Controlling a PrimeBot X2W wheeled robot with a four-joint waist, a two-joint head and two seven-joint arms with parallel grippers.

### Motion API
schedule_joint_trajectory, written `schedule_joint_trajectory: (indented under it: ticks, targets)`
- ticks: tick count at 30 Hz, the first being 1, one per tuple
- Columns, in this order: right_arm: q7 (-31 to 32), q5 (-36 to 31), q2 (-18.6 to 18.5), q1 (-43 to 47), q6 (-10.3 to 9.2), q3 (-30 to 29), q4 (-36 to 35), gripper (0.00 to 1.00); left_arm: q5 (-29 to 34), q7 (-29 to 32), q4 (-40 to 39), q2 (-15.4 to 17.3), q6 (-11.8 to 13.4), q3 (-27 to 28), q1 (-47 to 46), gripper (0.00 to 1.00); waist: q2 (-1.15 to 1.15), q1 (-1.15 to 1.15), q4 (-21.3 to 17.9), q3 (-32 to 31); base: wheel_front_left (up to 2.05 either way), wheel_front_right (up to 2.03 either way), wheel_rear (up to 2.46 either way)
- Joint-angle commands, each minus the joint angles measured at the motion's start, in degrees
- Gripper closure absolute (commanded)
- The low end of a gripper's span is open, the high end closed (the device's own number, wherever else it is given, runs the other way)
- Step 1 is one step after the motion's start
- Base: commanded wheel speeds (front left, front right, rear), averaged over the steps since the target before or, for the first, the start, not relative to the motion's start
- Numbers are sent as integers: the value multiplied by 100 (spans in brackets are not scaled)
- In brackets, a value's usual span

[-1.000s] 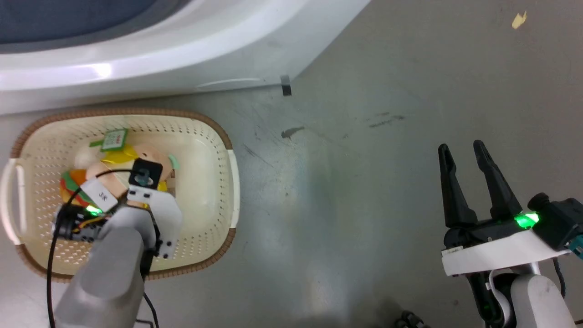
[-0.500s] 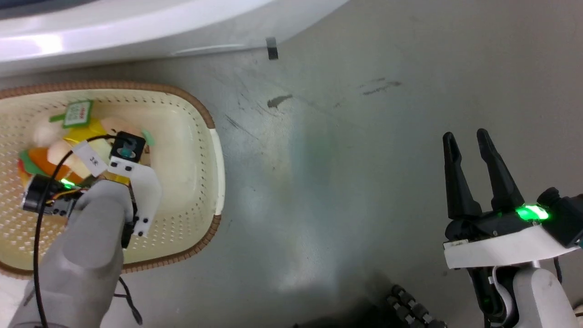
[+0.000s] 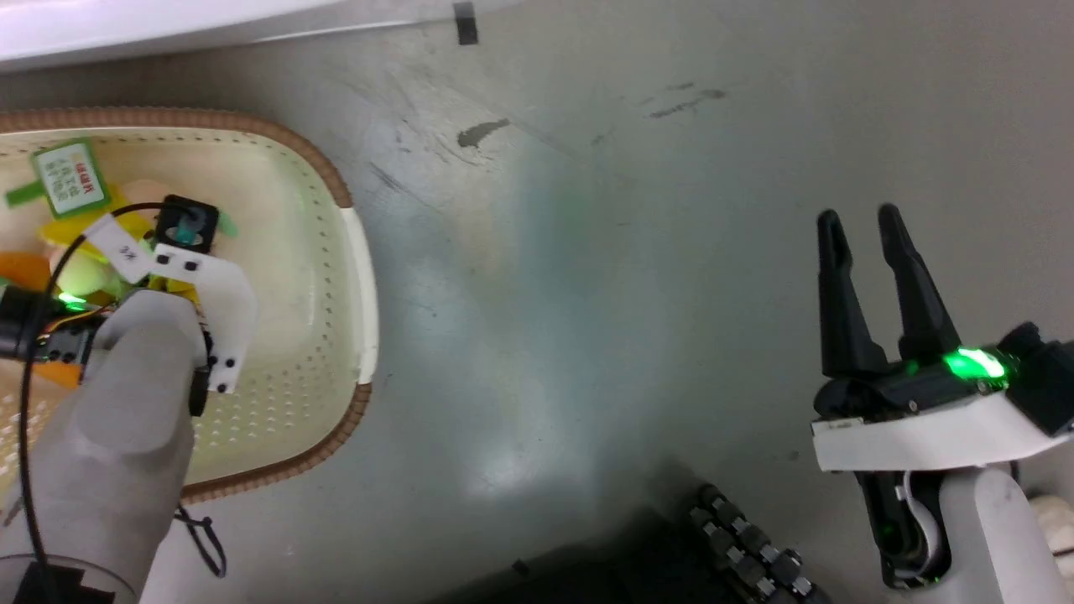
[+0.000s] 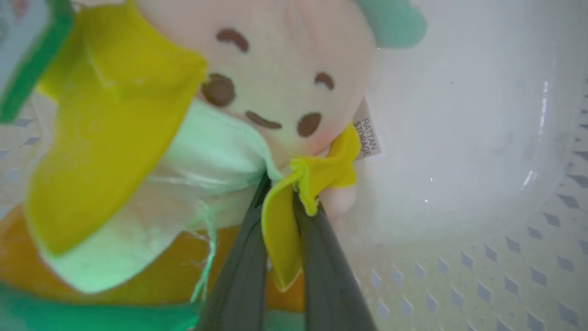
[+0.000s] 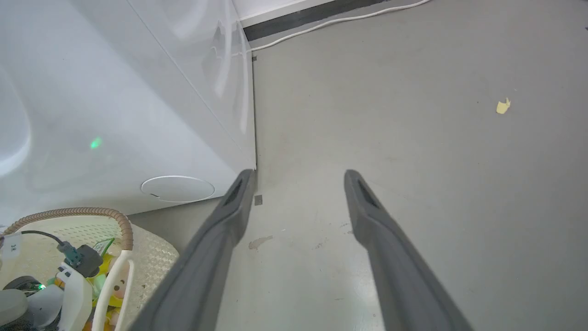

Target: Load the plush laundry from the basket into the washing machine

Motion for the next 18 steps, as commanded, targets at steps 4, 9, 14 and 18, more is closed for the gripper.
schedule_joint_trajectory:
  ticks: [4,9,14,18]
  targets:
    - [-105,146,-7,-322,-4,138,47,0,-222,-146,301,214,170,-13,-108,100,0,0,-245,100,0,0,0]
    - [-150,198,-7,-502,-4,236,163,0,-473,-448,396,298,319,76,56,100,0,0,-403,-154,0,0,0]
    - [-150,-22,-68,-287,-4,88,290,0,-657,-935,377,24,245,90,452,100,0,0,-144,-989,0,0,0]
    - [-150,-216,-158,-9,-4,-59,363,0,-887,-1462,424,-269,174,173,817,100,0,0,118,-1773,0,0,0]
